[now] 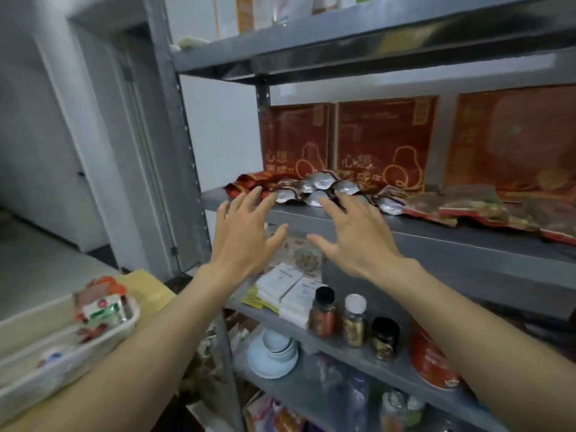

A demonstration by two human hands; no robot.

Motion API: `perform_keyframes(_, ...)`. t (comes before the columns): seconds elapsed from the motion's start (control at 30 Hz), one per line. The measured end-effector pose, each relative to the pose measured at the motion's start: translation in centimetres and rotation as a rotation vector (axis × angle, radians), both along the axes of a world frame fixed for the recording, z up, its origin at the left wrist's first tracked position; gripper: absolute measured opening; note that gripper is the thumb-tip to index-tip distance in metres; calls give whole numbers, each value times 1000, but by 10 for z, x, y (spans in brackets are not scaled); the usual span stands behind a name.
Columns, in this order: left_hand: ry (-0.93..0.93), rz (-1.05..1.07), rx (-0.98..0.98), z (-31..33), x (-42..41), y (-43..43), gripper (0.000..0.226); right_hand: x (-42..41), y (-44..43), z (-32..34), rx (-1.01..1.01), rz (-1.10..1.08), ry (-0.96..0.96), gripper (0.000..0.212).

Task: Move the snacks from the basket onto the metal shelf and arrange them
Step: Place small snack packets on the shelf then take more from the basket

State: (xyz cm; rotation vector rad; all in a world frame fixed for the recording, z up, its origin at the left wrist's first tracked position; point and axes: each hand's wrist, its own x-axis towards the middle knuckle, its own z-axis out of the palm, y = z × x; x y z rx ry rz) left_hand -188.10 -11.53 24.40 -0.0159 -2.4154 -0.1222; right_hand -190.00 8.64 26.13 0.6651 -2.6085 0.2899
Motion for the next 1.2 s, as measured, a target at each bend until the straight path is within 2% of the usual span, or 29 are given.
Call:
perform_keyframes(0.27, -45, 198, 84, -45, 98, -199, 61, 43, -214, -49, -171, 281, -109, 68)
perform_keyframes(0.57, -63, 395, 210, -86, 145, -330, 54, 41, -374, -105, -184, 512, -277, 66)
perform_keyframes(0.93, -175, 542, 417, -147, 70, -474, 61, -63, -529, -169, -205, 643, -470, 59)
perform_keyframes(1.2, -246, 531, 519, -192, 12, -555, 61, -131, -627, -215, -217, 647, -680, 56)
